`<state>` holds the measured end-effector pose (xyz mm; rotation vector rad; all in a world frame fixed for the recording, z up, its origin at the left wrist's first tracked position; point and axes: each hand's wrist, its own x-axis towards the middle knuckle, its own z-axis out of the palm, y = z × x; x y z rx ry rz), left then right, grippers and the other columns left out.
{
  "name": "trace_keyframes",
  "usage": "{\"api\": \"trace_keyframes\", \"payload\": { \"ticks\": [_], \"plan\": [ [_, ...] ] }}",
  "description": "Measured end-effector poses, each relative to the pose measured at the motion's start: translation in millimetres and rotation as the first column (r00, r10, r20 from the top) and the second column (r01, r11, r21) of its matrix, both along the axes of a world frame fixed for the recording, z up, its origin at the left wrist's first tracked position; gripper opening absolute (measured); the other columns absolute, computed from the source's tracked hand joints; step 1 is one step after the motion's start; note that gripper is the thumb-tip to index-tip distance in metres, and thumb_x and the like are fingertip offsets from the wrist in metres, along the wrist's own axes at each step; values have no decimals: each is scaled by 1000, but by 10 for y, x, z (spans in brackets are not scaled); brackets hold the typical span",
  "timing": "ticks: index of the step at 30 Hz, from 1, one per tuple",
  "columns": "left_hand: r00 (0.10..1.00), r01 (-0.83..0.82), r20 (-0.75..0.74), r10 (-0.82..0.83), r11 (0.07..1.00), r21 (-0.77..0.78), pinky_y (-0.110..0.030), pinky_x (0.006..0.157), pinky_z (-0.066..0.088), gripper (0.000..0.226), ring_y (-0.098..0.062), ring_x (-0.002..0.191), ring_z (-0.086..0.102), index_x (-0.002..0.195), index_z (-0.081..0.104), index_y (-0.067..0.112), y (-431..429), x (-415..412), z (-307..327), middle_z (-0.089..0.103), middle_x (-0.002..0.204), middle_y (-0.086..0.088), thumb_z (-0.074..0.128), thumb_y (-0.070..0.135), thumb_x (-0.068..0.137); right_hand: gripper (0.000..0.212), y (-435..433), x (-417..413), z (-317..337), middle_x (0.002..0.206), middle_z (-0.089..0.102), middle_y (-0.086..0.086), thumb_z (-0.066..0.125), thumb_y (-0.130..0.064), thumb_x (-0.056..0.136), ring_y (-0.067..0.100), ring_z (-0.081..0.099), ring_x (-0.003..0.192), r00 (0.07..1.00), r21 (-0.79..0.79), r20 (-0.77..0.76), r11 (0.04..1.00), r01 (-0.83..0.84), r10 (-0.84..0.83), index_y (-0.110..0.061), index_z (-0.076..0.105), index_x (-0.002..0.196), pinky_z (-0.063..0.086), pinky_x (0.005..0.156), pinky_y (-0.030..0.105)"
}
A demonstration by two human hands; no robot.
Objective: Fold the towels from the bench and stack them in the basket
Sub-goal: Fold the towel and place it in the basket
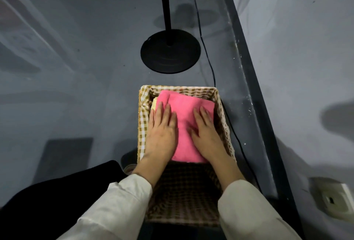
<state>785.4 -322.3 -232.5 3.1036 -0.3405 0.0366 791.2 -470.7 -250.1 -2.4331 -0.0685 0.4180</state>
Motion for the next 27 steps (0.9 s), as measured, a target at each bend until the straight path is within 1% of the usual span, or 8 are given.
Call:
{"api": "trace_keyframes", "payload": {
  "ticks": [3,6,8,10,15,17,21,27],
  "plan": [
    [993,117,26,-116,993,-19,-45,111,34,42,-36,128,47,121,60,-5,-16,26,40,55,133,-21,60,7,80,66,59,96,-81,157,-22,0,29,-39,101,17,-22,144,997,-64,42,996,-68,70,-21,-13,150,-10,119,36],
    [983,-10,-183,-10,994,-105,-36,121,7,58,-23,148,6,151,13,8,31,20,-93,9,159,-10,30,33,102,62,109,214,-136,158,-20,5,24,-37,103,17,-23,144,991,-126,78,987,-98,108,-20,-12,150,-14,117,32],
    [965,-113,-242,103,993,-30,-38,121,-2,66,-16,144,-17,147,-15,14,106,14,-209,-16,157,-5,-1,52,95,62,143,284,-153,158,-20,6,25,-34,103,15,-25,142,983,-209,101,969,-131,155,-17,-14,149,-14,118,34],
    [950,-144,-273,155,988,60,-39,119,-9,64,-19,143,-22,142,-25,10,92,33,-296,-22,157,-9,-7,51,95,63,184,304,-159,158,-17,9,26,-32,103,19,-21,144,973,-301,132,943,-140,187,-14,-12,150,-8,120,40],
    [903,-183,-378,201,979,83,-34,116,-12,65,-23,146,-14,146,-20,3,29,247,-337,-17,158,-15,6,43,102,58,285,193,-272,160,7,14,31,-27,101,25,3,148,964,-356,200,930,-94,174,-8,9,152,-1,119,38],
    [884,-189,-426,193,981,53,-33,115,-12,65,-24,146,-14,146,-21,3,43,317,-382,-18,157,-16,8,42,103,59,268,211,-341,158,18,13,17,-36,99,25,14,147,954,-370,245,926,-72,172,-8,18,151,2,117,37],
    [858,-241,-473,201,970,-25,-32,116,-11,66,-26,146,-14,146,-22,5,53,362,-521,-22,156,-17,12,41,103,59,186,331,-450,160,-14,3,9,-41,101,16,-16,146,970,-379,95,909,-173,224,-17,-14,150,-14,117,33],
    [862,-250,-465,200,967,-48,-32,115,-15,65,-27,146,-17,144,-25,7,26,350,-636,-24,155,-18,15,38,104,59,183,393,-601,159,-18,1,7,-45,99,12,-23,143,976,-371,30,909,-191,218,-20,-22,145,-12,119,34]
  ]
}}
